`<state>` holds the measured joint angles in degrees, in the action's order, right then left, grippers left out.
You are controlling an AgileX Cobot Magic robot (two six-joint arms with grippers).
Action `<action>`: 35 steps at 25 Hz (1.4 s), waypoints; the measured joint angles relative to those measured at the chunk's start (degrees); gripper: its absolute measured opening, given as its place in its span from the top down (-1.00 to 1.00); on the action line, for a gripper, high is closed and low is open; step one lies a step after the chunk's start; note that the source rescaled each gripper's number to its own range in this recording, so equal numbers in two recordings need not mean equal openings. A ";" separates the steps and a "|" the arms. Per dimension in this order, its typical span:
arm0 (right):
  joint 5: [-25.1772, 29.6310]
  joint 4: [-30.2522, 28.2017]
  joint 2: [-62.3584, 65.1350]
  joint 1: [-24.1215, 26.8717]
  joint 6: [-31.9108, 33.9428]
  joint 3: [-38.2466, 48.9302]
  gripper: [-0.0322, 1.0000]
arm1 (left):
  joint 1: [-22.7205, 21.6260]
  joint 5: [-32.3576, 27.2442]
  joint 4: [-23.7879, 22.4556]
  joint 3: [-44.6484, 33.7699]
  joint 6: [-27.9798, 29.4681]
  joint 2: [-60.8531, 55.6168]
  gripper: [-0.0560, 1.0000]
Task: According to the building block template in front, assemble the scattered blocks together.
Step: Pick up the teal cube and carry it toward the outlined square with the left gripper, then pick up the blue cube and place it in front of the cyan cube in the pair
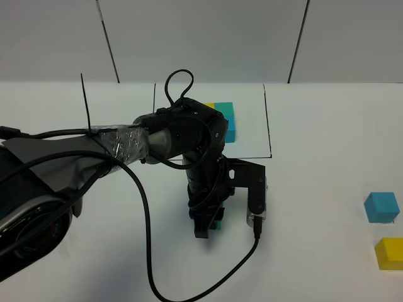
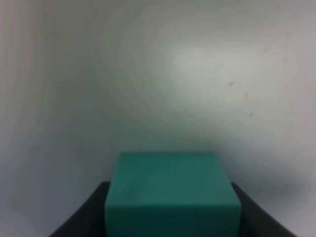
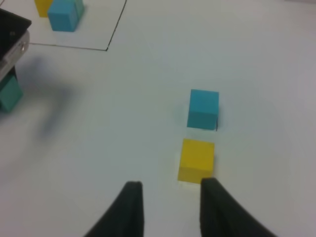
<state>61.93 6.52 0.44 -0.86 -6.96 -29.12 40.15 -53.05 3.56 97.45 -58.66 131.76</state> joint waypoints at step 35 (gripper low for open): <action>0.00 0.00 0.00 0.00 0.00 0.00 0.94 | -16.34 -15.31 -24.81 0.00 44.25 -30.30 -0.96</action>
<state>61.93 6.52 0.44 -0.86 -6.96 -29.12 23.81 -68.35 -21.25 97.45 -14.40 101.46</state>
